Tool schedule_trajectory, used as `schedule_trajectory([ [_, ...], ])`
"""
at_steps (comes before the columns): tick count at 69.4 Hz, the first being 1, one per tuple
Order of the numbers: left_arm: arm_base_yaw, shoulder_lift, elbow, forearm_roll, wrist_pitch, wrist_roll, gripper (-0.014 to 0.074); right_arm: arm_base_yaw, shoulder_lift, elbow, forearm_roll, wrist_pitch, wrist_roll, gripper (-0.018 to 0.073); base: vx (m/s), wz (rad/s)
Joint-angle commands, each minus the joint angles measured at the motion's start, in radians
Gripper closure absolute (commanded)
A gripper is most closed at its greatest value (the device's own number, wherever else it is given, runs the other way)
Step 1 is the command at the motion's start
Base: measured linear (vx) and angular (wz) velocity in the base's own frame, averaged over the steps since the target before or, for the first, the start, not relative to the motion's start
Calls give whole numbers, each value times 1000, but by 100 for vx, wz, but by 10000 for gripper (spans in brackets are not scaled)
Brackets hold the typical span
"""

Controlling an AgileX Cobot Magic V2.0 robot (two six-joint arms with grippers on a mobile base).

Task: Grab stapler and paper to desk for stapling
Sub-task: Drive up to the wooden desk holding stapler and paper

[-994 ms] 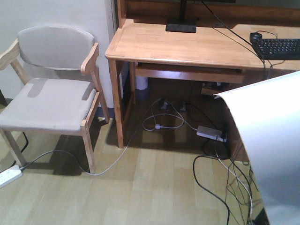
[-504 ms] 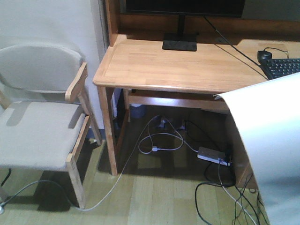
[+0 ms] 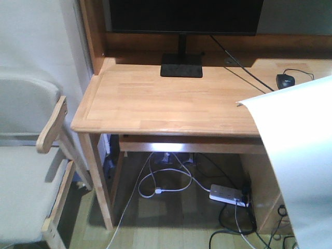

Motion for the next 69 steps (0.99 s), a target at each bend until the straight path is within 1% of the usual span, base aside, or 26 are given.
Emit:
schedule_trajectory([
  [1,-4,19,-24,6,-113,-3,603,-8,11,-32,16,-27,-9,568,36,-13],
  [34,-4,19,-24,6,-113,-3,603,-8,11,-32,16,-27,-9,568,31,-8],
  [69,-4,19,-24,6,-113,-3,603,-8,11,-32,16,-27,-9,568,24,1],
])
